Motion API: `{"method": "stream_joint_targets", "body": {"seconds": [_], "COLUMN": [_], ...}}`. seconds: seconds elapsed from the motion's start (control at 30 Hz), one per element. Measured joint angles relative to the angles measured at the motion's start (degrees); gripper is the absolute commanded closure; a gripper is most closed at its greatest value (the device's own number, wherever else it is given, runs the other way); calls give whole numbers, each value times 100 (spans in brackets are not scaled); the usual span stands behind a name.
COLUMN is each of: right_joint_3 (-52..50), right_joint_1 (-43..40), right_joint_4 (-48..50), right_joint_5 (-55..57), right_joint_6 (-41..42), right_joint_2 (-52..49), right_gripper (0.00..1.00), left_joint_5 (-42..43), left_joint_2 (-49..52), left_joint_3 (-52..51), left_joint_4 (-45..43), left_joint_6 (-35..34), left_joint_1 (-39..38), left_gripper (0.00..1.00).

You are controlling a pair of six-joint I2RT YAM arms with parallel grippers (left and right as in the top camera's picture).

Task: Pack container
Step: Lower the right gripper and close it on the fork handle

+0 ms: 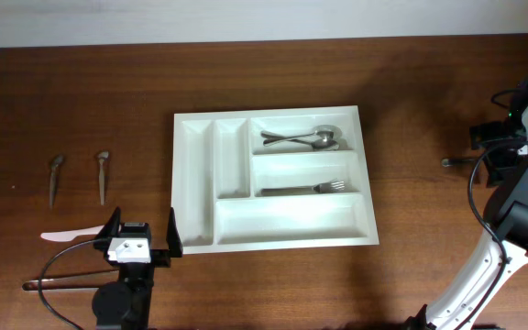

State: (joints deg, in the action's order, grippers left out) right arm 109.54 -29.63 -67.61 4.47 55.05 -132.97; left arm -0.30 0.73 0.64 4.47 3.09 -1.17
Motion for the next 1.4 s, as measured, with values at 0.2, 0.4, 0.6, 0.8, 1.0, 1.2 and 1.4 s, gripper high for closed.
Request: {"method": "stream_joint_targets", "body": {"seconds": [0.2,0.4,0.6,0.8,1.0,1.2,1.4], "right_joint_3": [0,0,0,0,0,0,0], "right_joint_1": [0,0,0,0,0,0,0], "right_joint_4": [2,90,199,234,238,234,229], "right_joint_5": [0,4,61,70,70,70,70], "right_joint_6": [-46,-177,-431,-597,-605,-623,-621], "right_joint_2": [-149,-155,-157,-157,-157,-157,-157], "right_gripper": [0,4,5,6,5,5,5], "left_joint_5": [0,0,0,0,0,0,0], "left_joint_2": [0,0,0,0,0,0,0], "left_joint_3": [0,0,0,0,0,0,0], "left_joint_4": [0,0,0,0,0,0,2], "left_joint_6": [0,0,0,0,0,0,0], "left_joint_1": [0,0,0,0,0,0,0], "left_gripper": [1,1,1,1,1,1,1]}}
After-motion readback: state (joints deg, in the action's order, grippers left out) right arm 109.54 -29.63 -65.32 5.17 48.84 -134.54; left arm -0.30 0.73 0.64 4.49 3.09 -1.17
